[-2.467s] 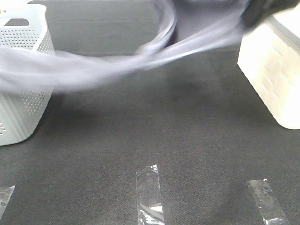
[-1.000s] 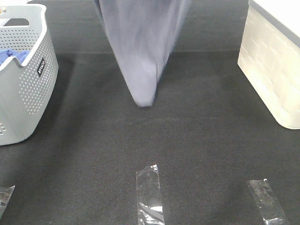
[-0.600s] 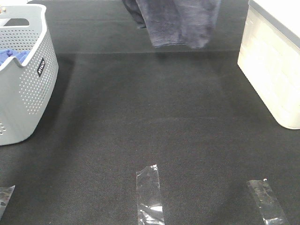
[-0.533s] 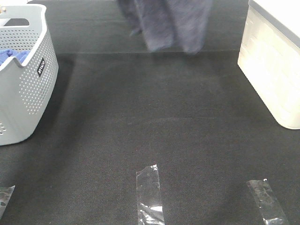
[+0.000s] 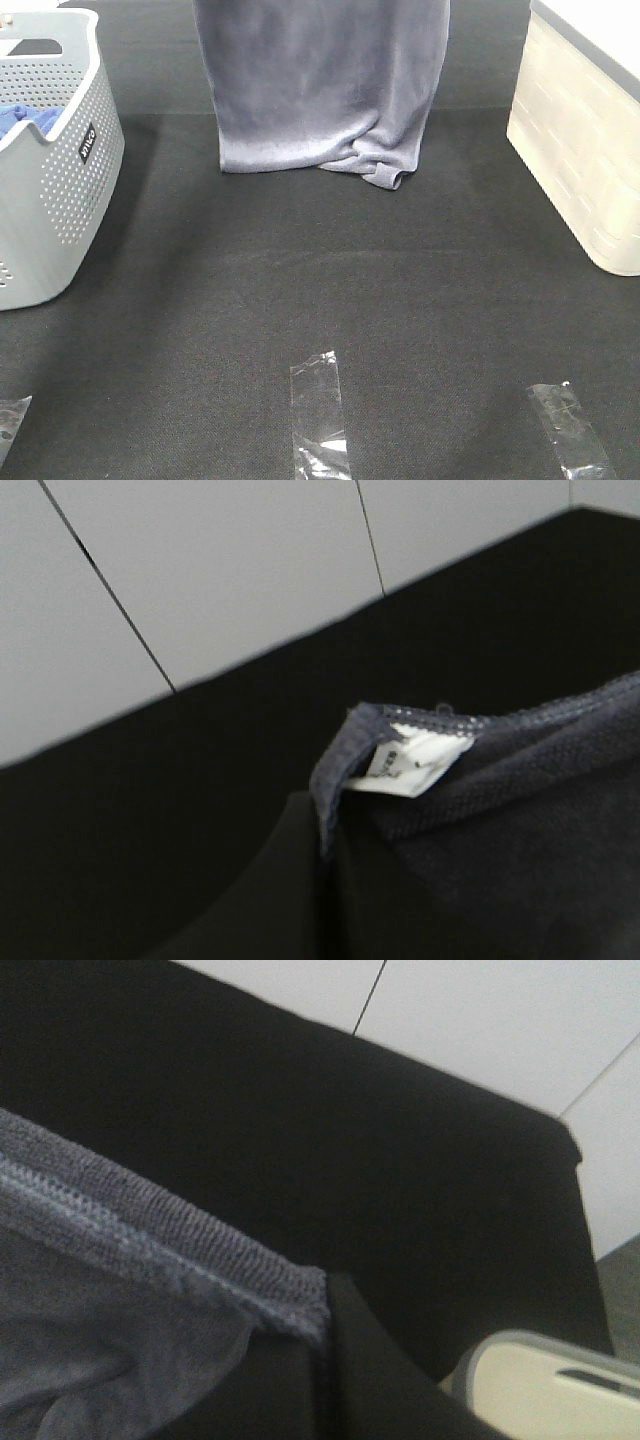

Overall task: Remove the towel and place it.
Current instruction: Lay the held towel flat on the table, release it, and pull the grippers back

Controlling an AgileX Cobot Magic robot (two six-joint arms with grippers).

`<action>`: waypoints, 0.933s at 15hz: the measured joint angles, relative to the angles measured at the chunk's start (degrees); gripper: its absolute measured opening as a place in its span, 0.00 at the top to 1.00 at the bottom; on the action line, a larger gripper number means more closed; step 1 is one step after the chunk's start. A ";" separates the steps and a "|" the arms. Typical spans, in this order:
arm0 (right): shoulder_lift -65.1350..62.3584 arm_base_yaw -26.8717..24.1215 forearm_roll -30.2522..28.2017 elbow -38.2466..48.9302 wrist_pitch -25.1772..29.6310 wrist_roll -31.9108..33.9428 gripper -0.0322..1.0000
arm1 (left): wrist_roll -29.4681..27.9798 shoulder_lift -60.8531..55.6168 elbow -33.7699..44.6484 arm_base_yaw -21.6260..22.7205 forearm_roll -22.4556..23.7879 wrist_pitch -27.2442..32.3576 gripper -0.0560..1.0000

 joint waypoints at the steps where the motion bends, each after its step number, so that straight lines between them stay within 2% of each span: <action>1: -0.06 0.00 2.06 0.00 4.01 0.00 0.97 | -0.06 -0.69 0.00 -0.46 -1.15 7.05 0.95; 3: -0.11 -0.06 6.07 0.00 12.32 0.00 0.97 | -0.11 -2.18 0.00 -0.97 -3.84 18.79 0.95; 5: -0.17 -0.23 8.77 0.00 20.23 0.00 0.97 | -0.23 -4.30 0.00 -0.92 -8.42 29.34 0.95; 8: -0.40 -0.52 12.38 0.00 30.83 0.00 0.97 | -0.46 -5.21 0.00 -0.92 -12.32 41.25 0.95; 9: -0.46 -0.52 13.24 0.00 31.86 0.00 0.97 | -1.03 -5.16 0.00 -0.92 -12.89 43.89 0.95; 12: -2.06 -0.69 15.36 1.38 32.09 0.00 0.97 | -5.61 -5.27 0.00 -0.92 -14.09 44.69 0.95; 14: -5.67 -0.74 15.70 7.33 32.09 0.00 0.97 | -6.47 -7.28 3.67 -1.20 -16.04 44.63 0.95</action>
